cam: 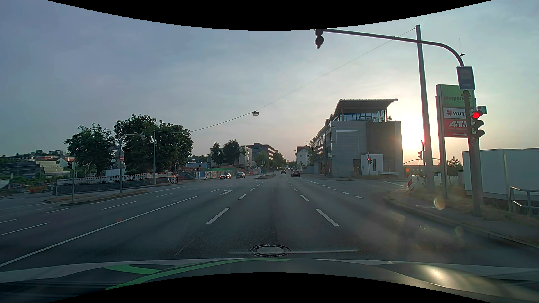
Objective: Follow the waypoints while adhering to traffic rules and regulations
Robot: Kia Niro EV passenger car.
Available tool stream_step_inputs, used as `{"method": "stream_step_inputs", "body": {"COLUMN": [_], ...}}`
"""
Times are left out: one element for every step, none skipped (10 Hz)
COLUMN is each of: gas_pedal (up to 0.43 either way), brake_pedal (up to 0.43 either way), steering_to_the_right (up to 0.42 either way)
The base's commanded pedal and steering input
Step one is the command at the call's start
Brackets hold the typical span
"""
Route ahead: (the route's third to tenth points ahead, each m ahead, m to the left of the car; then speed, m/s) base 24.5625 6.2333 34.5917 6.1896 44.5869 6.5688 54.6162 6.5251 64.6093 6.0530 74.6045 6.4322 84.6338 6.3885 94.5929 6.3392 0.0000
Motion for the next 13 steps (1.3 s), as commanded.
{"method": "stream_step_inputs", "body": {"gas_pedal": [0.000,0.000,0.000,0.000,0.000,0.000,0.000,0.000,0.000,0.000,0.000,0.000,0.000], "brake_pedal": [0.317,0.317,0.317,0.317,0.317,0.317,0.317,0.317,0.317,0.317,0.317,0.317,0.317], "steering_to_the_right": [0.001,0.001,0.001,0.001,0.001,0.001,0.001,0.001,0.001,0.001,0.001,0.001,0.001]}}
